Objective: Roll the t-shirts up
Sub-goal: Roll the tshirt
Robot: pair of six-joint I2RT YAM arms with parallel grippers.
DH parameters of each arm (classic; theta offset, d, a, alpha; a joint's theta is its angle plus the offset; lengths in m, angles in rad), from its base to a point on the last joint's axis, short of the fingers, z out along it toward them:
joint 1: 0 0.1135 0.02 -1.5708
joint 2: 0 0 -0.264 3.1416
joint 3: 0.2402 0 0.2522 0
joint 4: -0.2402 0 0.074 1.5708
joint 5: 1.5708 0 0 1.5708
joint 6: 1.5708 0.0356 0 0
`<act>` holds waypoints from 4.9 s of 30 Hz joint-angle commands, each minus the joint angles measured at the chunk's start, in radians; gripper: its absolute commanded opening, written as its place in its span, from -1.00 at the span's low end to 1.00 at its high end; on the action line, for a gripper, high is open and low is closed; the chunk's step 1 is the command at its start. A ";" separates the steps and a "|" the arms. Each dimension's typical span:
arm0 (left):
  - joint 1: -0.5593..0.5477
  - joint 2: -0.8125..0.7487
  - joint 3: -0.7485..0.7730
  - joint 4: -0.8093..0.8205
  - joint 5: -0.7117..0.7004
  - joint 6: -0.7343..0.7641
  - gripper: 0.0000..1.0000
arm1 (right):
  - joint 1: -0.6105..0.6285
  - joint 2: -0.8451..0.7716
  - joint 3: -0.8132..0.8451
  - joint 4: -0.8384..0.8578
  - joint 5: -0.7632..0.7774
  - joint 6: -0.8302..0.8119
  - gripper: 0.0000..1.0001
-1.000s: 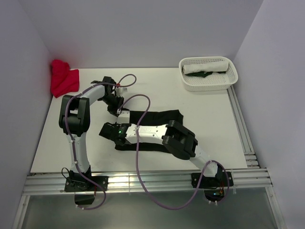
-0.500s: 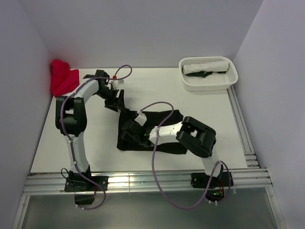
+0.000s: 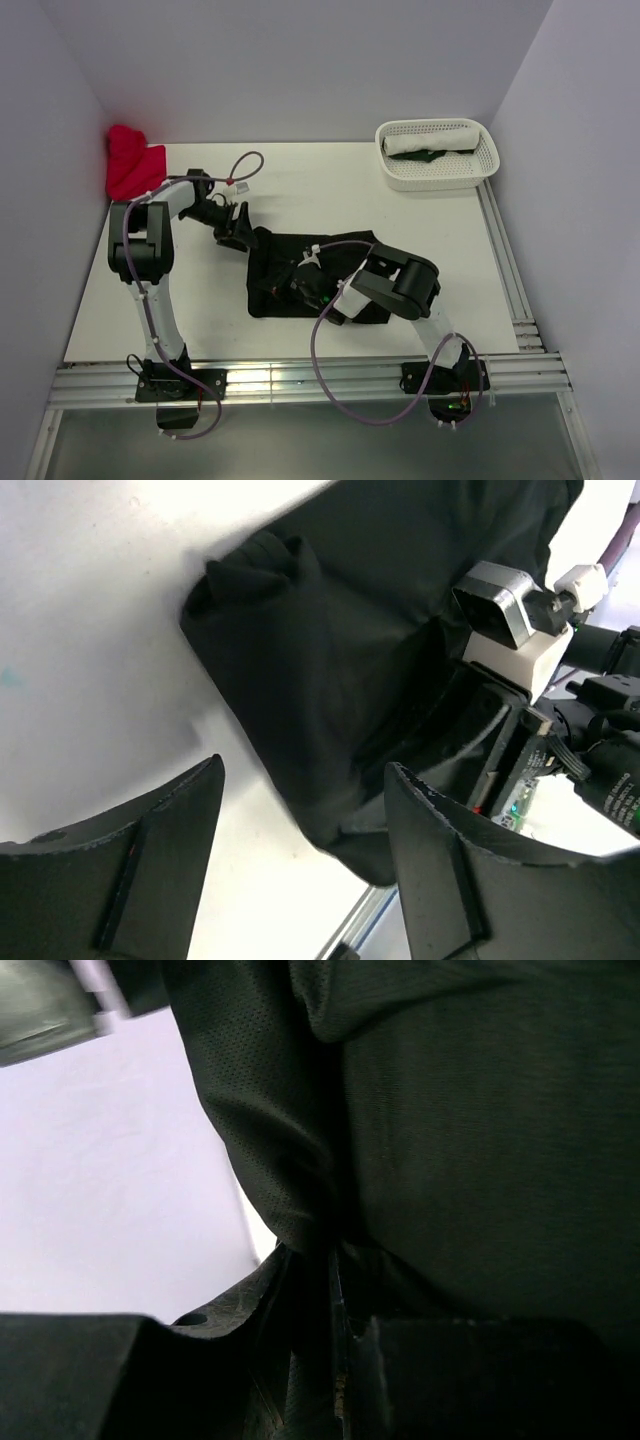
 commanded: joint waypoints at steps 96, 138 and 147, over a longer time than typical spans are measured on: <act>-0.045 -0.034 0.241 -0.179 -0.038 0.060 0.42 | 0.041 -0.123 0.133 -0.400 0.040 -0.182 -0.78; -0.188 0.003 0.081 0.007 -0.400 -0.156 -0.99 | 0.166 -0.145 0.633 -1.502 0.567 -0.191 0.25; -0.231 0.015 0.107 -0.012 -0.436 -0.173 -0.99 | 0.221 0.004 0.919 -1.683 0.656 -0.277 0.25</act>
